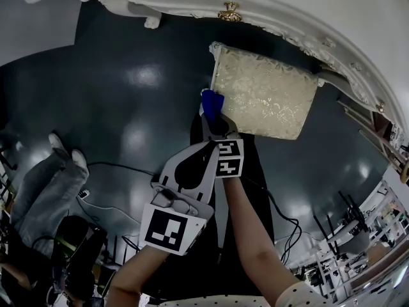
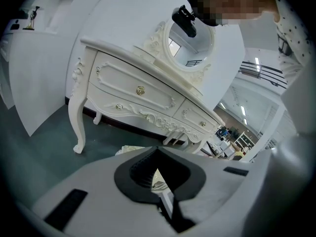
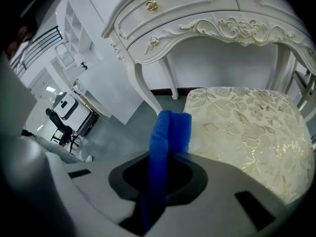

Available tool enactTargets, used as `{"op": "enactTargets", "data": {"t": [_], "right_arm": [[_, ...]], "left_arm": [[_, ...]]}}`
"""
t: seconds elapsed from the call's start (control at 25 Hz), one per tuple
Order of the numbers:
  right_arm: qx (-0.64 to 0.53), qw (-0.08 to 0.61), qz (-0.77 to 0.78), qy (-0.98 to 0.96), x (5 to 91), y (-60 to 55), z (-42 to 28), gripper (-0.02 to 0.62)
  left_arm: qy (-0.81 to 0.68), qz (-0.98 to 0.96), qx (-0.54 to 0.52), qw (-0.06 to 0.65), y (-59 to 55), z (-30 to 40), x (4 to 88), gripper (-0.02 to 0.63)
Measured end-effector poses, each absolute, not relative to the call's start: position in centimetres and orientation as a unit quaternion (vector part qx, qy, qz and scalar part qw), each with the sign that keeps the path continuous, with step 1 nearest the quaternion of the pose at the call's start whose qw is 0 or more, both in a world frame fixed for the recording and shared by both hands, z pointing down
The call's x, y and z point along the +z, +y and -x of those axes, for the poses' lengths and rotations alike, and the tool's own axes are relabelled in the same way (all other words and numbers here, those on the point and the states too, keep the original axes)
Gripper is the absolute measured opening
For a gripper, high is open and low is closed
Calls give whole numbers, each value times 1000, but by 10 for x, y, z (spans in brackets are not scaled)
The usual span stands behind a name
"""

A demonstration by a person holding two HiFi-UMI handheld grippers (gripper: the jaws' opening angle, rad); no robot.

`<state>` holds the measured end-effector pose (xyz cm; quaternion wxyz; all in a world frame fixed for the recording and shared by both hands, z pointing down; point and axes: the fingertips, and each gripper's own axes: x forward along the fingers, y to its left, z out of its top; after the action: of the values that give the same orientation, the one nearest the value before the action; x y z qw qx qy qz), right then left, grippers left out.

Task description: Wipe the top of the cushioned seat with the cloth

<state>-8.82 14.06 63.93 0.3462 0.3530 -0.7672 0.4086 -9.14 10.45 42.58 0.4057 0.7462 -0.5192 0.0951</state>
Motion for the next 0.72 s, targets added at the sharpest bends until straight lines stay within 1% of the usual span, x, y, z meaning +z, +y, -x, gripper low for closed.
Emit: {"op": "enactTargets", "data": {"t": [0.56,0.72], "right_arm": [[400,361,-309,-783,646,145,107,63],[397,366,-297,-788,648,146,112,63]], "left_arm": [[-525,-745,109,397,102,96,425,-3],[-535,-743,125,382,103,103,426,-3]]}}
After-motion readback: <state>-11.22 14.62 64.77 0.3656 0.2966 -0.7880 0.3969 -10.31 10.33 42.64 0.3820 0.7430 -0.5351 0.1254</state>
